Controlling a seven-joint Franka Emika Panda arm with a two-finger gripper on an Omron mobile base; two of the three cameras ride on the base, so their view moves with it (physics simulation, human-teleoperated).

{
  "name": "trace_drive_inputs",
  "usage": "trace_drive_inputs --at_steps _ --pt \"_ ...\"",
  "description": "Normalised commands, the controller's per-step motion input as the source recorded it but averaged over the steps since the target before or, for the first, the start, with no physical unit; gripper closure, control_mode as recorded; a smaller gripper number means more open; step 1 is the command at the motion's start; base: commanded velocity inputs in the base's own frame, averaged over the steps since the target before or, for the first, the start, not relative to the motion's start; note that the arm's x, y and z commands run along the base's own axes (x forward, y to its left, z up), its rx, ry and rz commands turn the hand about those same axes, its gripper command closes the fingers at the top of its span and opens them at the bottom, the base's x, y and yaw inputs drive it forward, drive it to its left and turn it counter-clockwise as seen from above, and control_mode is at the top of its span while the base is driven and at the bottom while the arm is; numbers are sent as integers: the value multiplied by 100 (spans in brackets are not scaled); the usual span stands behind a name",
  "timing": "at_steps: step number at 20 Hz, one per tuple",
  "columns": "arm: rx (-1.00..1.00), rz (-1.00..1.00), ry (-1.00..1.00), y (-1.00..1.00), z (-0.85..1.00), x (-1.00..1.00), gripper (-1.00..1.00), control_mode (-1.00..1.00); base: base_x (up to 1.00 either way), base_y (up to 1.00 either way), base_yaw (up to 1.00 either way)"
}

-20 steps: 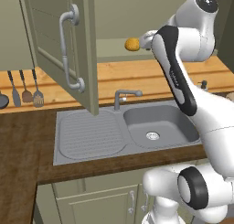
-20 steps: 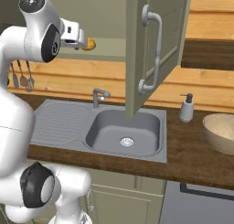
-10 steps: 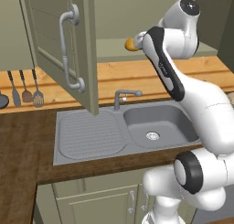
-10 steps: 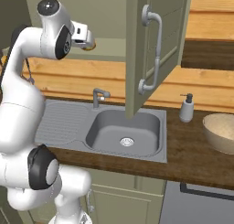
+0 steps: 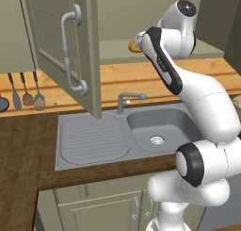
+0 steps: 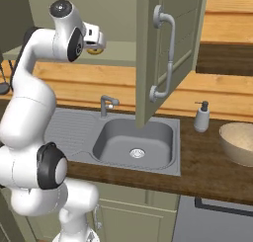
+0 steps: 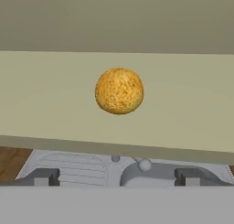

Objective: Open the cabinet, pick up the bread from the cabinet and place it in the basket. Then move the basket to the dining counter.

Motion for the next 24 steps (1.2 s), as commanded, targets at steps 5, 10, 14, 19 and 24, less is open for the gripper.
trace_drive_inputs --at_steps 5,10,14,19,24 --pt "0 0 0 0 0 42 -100 -100 0 0 0" --pt "0 0 0 0 -6 28 -100 -100 0 0 0" --pt "0 0 0 1 -20 40 -100 -100 0 0 0" --pt "0 0 0 1 -16 44 -100 -100 0 0 0" --pt "0 0 0 1 -3 34 -100 -100 0 0 0"
